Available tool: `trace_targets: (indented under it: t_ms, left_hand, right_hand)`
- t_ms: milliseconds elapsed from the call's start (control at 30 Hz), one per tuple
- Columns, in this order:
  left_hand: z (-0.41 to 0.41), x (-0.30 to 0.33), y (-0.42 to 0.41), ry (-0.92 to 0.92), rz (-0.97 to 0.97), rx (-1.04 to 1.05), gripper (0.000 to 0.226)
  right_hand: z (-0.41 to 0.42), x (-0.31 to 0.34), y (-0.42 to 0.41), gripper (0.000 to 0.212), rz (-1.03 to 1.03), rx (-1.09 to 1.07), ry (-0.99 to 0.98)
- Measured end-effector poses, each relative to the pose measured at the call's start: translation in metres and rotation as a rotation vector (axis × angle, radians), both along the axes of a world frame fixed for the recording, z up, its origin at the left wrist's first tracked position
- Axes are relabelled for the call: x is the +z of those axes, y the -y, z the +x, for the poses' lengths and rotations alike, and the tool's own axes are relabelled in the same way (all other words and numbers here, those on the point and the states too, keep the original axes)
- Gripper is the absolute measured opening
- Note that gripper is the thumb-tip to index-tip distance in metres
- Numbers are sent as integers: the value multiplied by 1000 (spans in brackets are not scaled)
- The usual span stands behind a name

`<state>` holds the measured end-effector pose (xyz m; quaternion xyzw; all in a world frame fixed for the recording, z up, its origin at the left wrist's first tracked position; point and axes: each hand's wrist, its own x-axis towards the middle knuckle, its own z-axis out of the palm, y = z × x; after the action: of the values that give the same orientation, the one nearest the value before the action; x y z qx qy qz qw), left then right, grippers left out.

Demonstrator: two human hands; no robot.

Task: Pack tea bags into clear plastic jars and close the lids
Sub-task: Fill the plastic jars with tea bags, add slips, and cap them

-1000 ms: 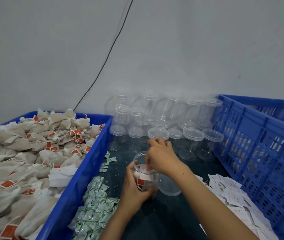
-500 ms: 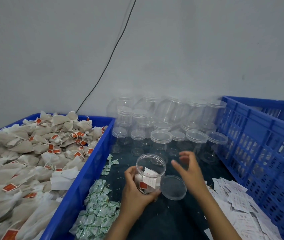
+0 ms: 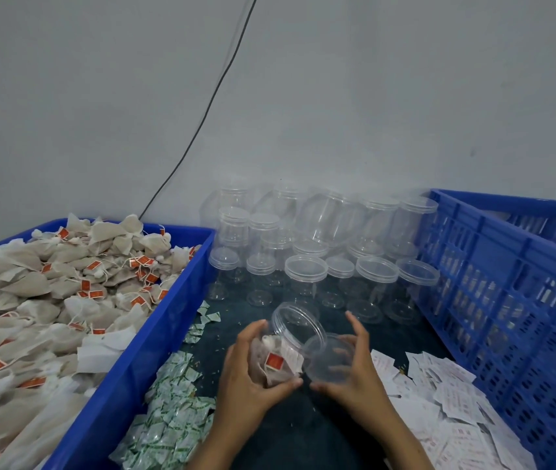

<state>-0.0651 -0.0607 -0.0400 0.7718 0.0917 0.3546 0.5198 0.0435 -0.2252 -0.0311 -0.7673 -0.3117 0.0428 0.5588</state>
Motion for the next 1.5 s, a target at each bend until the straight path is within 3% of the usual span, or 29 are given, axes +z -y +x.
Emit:
trace_targets:
  t_ms: [167,333,433,633,733,800,867,1067,1233,1500]
  left_hand:
    - [-2,5,-1,-5,26,-24,94]
    - [0,7,0,7,68,-71,92]
    - [2,8,-2,11,67,-101,94]
    - [1,9,4,-1,208,-149,93]
    - [0,13,7,-42,-261,-174,104]
    - [0,16,8,-89,-555,-258,92]
    - [2,15,7,-74,-695,-341,74]
    - [0,19,6,-60,-702,-397,72]
    - [-3,26,8,-142,-825,-355,57]
    - [-8,32,-5,-314,-868,-386,53]
  right_hand:
    - [-8,19,5,126,198,60,-79]
    - [-21,32,-6,89,373,70,-134]
    - [-28,36,-12,68,360,-11,-15]
    - [-34,37,-19,58,121,-29,266]
    - [-31,32,-19,44,241,-91,182]
    - [-33,29,-21,42,321,-112,102]
    - [-36,27,-23,45,359,-112,41]
    - [-38,32,-22,86,353,-67,29]
    - [-43,39,-20,45,296,-40,265]
    - [-42,45,-12,49,194,75,578]
